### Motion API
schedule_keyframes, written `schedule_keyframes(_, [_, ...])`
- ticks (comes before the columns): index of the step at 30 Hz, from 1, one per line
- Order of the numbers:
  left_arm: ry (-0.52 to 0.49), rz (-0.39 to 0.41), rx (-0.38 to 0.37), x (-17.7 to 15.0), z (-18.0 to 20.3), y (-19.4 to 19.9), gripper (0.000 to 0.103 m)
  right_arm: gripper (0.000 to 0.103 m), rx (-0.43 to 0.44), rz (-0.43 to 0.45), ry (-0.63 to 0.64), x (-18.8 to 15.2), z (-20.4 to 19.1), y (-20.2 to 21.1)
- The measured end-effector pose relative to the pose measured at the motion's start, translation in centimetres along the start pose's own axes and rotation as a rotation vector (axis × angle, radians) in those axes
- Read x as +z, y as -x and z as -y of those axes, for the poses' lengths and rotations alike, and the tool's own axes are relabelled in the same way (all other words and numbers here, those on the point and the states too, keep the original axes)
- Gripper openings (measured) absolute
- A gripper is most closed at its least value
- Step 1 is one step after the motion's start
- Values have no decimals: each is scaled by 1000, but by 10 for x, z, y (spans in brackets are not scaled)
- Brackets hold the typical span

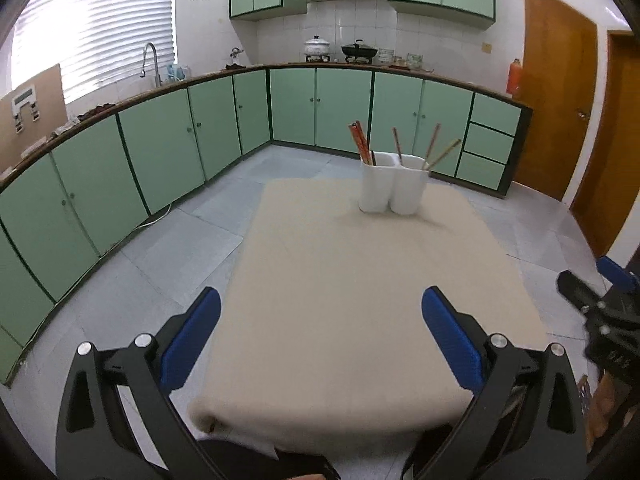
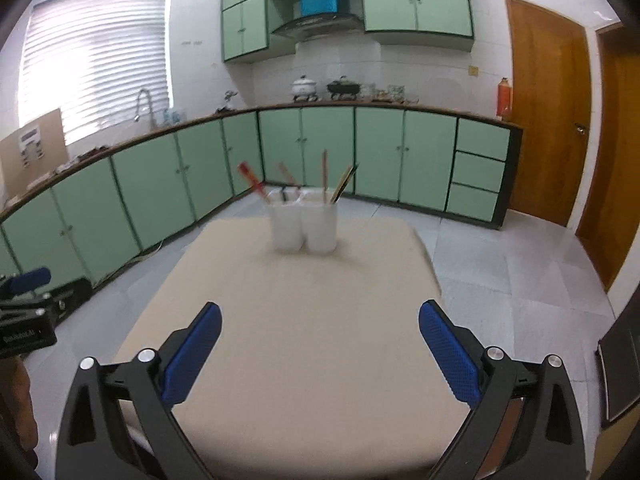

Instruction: Organize utensils

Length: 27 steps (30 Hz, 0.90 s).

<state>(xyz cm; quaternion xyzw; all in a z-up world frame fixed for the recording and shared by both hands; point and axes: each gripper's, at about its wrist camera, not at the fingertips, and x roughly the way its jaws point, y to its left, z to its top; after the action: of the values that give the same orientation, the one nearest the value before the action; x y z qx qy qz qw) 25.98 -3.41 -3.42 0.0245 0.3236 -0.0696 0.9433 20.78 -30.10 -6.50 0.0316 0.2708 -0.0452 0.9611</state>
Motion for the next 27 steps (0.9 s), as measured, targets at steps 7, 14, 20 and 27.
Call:
schedule_keyframes(7, [69,59,22,-43,-9,93,98,97,1,11,-7,-21,-11,74])
schedule_keyframes(14, [76,101,48,-78,-4,165,98,97,-30,79,-7,-30,-15,147])
schedule_keyframes(20, [92,104,16,-96,1,201,98,97,-41,134,-7,-39,-18,197])
schedule_keyframes(27, [102,171,37,-103,0,237,98,97,-26,170,0,-42,-21,223])
